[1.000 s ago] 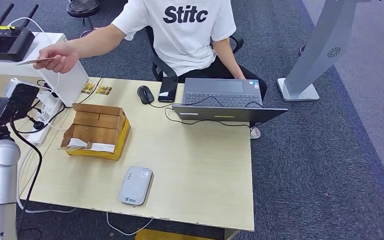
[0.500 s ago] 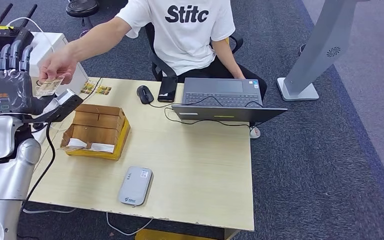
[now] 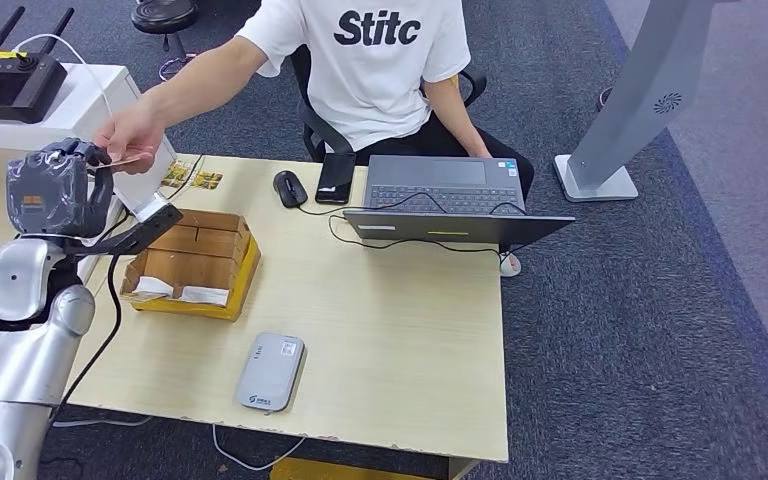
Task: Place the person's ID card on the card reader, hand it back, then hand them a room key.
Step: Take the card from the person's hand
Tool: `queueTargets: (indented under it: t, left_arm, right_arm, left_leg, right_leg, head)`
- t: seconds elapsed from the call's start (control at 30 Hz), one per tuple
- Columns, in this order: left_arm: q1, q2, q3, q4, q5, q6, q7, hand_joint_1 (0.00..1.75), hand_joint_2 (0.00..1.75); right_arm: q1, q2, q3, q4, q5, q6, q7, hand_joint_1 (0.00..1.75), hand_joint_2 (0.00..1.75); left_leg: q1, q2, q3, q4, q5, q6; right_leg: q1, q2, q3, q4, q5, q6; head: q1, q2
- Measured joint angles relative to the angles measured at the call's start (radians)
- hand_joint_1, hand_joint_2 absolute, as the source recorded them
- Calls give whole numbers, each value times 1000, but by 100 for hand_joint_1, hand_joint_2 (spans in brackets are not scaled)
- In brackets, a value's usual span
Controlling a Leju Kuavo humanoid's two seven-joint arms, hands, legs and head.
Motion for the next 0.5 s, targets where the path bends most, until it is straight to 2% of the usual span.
queueTargets:
  t: [0.23, 0.5]
  left_arm:
    - [20, -20, -13, -1, 50, 8, -38, 175, 175]
    - [79, -87, -40, -92, 108, -35, -30, 175, 175]
  right_arm:
    - [0, 2, 9, 0, 11, 0, 7, 0, 175]
    - [0, 8, 15, 0, 18, -3, 5, 0, 175]
  left_leg:
    - [0, 0, 0, 0, 0, 0]
    - [0, 0, 0, 0, 0, 0]
  right_leg:
    - [0, 0, 0, 0, 0, 0]
    - [0, -1, 0, 0, 0, 0]
  head:
    - [0, 0]
    - [0, 0]
